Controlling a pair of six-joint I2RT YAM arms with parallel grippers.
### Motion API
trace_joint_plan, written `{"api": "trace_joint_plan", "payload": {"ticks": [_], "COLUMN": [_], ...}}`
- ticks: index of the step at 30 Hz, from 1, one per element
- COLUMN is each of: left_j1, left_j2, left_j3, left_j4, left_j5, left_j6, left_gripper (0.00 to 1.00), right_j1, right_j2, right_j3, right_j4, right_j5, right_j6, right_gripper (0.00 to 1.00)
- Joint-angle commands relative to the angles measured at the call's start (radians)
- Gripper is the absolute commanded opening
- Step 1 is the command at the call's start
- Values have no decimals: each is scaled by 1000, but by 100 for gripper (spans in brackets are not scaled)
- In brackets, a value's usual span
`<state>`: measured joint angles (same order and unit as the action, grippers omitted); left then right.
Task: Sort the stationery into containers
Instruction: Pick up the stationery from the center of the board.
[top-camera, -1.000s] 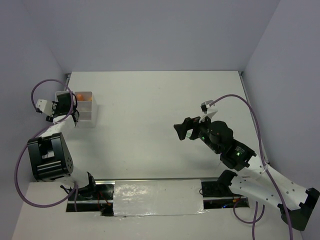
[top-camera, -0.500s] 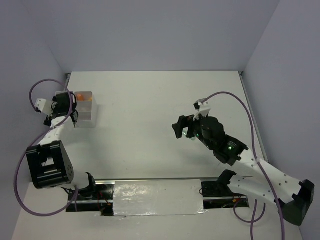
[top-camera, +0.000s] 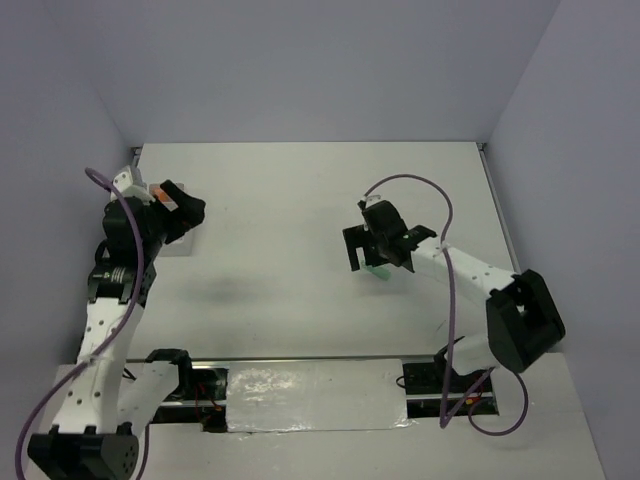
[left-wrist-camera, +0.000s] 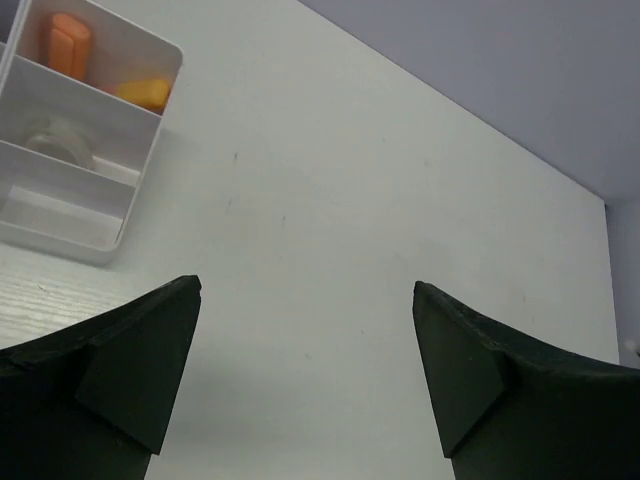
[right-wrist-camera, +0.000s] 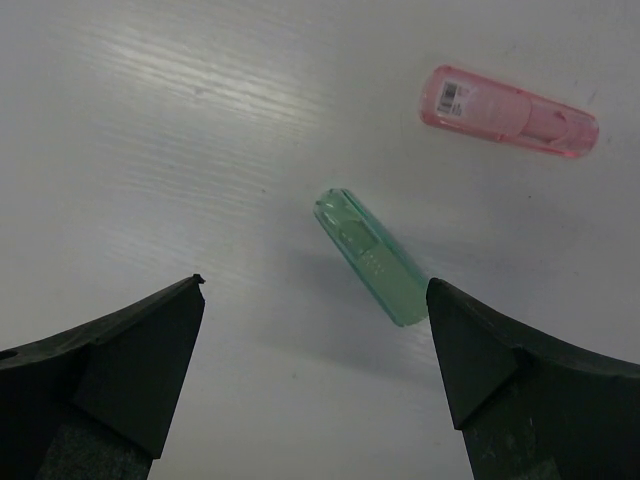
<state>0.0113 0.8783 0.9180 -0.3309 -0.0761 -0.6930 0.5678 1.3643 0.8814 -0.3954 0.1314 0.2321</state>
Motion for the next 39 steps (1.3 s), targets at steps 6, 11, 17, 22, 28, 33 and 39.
{"api": "trace_joint_plan", "payload": {"ticks": [6,11,17,22,28,33,39], "left_j1": [-4,-33,-14,19,30,27,-4], "left_j2": [-101,-111,-73,-117,-99,-56,-99], "left_j3": [24,-100,-91,-110,-119,-163,-310], "left_j4": [-243,-114,-120,-111,-96,27,372], "left_j5": [253,323,343,332,409,680,911], "left_j6": [326,297,319,313,311,265,-29], "left_gripper": [99,99,99,99,99,99,99], "right_j1": [-36,-52,-52,-42,-19,32,151], "right_j2": [251,286,338,328,289,104,-59], "right_j3": [85,77,76,42,41,-5,10], "right_j4": [-132,-151,-157,-160,-106,67,249], "right_j5": [-6,-5,-59,-62,-117,-262,-325], "right_j6": [-80,-80,-65,-33,-5,13,177], "right_gripper": [98,95,61,35,0,0,0]}}
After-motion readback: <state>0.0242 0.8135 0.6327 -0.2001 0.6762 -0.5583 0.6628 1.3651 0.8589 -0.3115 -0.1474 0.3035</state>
